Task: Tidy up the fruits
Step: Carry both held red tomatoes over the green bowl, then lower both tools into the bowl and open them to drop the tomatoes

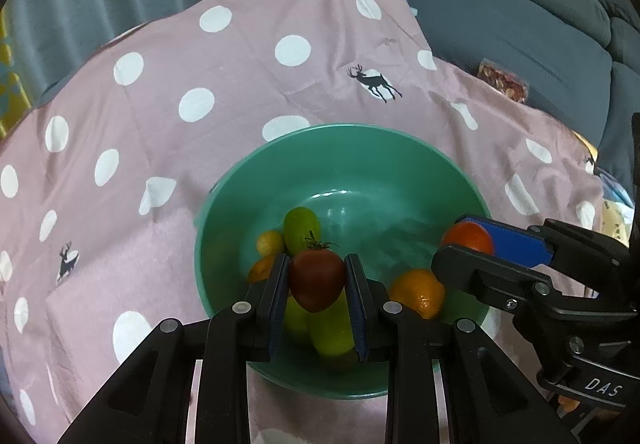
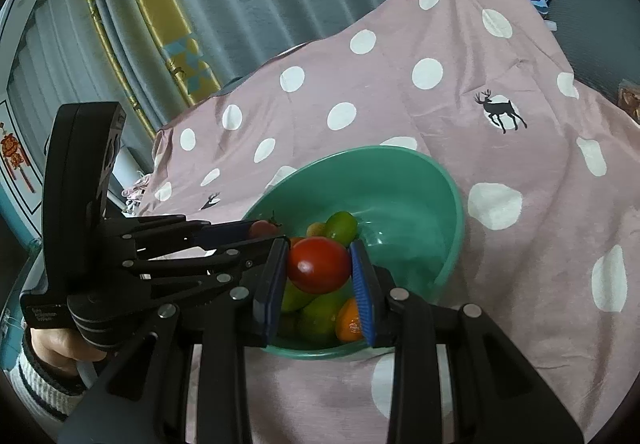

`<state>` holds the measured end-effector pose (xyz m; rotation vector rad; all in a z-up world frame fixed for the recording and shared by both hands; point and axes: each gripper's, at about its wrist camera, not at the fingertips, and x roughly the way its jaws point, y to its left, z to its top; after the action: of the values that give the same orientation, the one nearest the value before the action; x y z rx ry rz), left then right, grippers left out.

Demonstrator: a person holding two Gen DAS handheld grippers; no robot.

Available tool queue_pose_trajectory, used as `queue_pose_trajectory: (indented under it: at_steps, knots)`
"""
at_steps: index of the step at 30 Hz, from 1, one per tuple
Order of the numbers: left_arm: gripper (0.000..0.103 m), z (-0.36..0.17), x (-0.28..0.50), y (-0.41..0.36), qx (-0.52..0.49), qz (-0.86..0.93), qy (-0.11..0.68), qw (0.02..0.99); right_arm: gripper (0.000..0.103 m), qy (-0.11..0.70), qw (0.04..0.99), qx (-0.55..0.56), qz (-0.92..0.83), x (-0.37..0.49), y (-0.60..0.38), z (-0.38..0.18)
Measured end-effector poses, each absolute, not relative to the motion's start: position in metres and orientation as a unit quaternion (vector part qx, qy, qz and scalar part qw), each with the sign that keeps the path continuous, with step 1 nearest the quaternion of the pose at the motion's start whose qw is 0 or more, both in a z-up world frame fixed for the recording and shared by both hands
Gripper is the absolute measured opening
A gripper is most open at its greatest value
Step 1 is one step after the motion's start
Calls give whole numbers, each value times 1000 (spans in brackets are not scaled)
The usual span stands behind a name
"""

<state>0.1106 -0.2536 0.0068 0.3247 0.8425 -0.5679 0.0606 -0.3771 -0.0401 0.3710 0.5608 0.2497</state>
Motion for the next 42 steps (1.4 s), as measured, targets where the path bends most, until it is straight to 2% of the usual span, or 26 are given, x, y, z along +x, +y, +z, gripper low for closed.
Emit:
queue_pose_trajectory:
  at_steps: [42]
  knots:
    - [28, -6, 111, -265, 199, -260, 413, 850, 33, 288, 941, 145, 105, 62, -368, -42]
